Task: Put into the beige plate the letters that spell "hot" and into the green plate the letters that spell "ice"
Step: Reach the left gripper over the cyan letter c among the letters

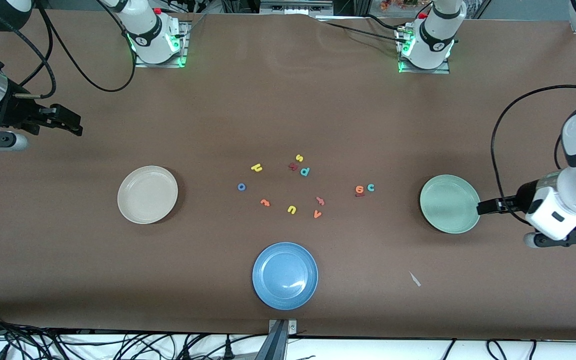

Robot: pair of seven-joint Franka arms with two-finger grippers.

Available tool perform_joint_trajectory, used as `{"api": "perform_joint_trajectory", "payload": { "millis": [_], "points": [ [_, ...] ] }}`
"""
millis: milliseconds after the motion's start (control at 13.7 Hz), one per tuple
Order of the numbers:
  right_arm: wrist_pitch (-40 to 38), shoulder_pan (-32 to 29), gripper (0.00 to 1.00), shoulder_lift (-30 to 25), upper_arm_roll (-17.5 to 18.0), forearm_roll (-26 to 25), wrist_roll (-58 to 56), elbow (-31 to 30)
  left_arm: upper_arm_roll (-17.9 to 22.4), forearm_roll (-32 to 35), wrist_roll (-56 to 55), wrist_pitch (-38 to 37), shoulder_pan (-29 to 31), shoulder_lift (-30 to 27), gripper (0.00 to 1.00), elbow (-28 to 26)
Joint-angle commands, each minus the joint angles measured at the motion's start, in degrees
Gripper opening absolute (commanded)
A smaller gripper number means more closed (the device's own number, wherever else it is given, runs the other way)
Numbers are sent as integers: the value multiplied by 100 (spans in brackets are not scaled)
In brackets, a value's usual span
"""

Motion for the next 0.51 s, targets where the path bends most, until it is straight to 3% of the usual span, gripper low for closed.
{"api": "perform_joint_trajectory", "payload": {
  "millis": [0, 438],
  "points": [
    [-61, -71, 100, 29, 31, -18, -96, 104, 59, -172, -542, 80, -366, -8, 100, -79],
    [-52, -62, 100, 38, 31, -1, -17, 104, 59, -339, -1957, 509, -1183, 378, 100, -96]
  ]
}}
